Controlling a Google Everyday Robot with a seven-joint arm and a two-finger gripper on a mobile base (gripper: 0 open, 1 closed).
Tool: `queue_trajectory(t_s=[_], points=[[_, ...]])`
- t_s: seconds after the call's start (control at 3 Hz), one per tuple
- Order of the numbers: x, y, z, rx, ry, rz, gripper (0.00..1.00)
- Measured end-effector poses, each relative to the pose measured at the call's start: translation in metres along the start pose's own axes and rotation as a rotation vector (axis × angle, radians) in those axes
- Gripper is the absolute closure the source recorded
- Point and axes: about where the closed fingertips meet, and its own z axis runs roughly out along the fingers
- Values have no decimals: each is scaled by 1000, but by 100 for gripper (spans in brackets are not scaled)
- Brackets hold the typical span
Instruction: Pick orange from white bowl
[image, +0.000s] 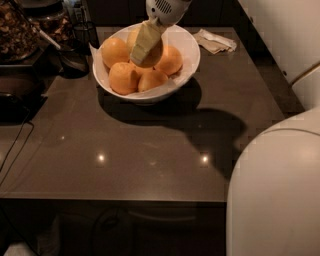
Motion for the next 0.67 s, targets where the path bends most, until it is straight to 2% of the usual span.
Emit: queue_trajectory(t_s=[0.33, 0.67], points=[[-7, 9, -6, 16, 15, -15, 100], [-3, 36, -29, 31, -6, 26, 100]])
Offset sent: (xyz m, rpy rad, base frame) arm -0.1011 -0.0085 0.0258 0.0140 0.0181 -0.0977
